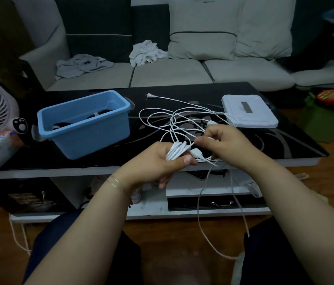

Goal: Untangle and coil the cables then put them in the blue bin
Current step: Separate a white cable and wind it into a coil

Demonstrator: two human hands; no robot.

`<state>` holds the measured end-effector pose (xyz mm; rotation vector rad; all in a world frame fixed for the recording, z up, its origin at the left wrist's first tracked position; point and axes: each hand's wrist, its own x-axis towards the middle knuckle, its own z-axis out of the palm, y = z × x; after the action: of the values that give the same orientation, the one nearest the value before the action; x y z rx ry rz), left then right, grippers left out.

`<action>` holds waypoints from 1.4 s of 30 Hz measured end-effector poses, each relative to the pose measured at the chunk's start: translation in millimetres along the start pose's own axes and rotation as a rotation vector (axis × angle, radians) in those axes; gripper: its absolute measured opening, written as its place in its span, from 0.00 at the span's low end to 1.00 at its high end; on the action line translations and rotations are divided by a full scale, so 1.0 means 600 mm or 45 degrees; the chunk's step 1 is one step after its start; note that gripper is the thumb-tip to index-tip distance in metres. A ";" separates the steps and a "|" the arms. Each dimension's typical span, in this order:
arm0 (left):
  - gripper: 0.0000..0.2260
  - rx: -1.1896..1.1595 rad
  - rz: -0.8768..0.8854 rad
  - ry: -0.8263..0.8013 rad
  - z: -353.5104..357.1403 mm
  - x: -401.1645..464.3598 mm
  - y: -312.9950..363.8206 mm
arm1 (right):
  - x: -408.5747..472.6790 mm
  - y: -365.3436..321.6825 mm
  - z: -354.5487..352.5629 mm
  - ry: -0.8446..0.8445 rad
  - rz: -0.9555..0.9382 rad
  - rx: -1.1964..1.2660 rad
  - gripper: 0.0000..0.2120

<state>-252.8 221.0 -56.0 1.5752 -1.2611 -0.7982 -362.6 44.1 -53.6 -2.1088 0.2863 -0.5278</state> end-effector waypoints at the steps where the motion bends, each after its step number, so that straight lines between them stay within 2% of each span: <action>1: 0.14 -0.056 0.022 -0.026 0.000 -0.001 -0.001 | 0.002 0.002 -0.003 0.010 0.006 0.032 0.21; 4: 0.15 -0.223 0.065 -0.077 0.005 0.000 -0.003 | 0.003 0.003 0.006 -0.041 0.004 0.234 0.17; 7: 0.17 -0.395 0.110 -0.104 0.011 0.002 -0.002 | 0.001 0.001 0.021 -0.122 0.048 0.419 0.17; 12: 0.22 -0.614 0.129 0.026 0.017 0.007 -0.003 | -0.002 -0.003 0.043 -0.148 0.056 0.367 0.16; 16: 0.24 -0.650 0.172 0.126 0.015 0.008 -0.005 | -0.004 -0.005 0.059 -0.217 0.025 0.356 0.13; 18: 0.24 -0.666 0.175 0.163 0.015 0.008 -0.004 | -0.004 -0.005 0.064 -0.271 0.036 0.345 0.15; 23: 0.21 -0.791 0.215 0.321 0.010 0.013 -0.002 | -0.012 -0.003 0.075 -0.383 0.128 0.169 0.10; 29: 0.16 -0.692 0.195 0.602 0.008 0.021 -0.004 | -0.026 -0.011 0.070 -0.501 0.051 -0.390 0.10; 32: 0.17 -0.601 0.132 0.753 -0.001 0.025 -0.004 | -0.040 -0.020 0.074 -0.576 0.024 -0.452 0.10; 36: 0.14 -0.524 0.104 0.721 0.005 0.021 0.001 | -0.044 -0.024 0.077 -0.553 -0.029 -0.459 0.10; 42: 0.11 -0.152 0.063 0.598 0.025 0.026 0.001 | -0.042 -0.018 0.075 -0.468 -0.100 -0.622 0.13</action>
<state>-262.4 201.9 -59.6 1.5146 -0.8897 -0.4267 -363.7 92.9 -73.5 -2.6464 0.1267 -0.1066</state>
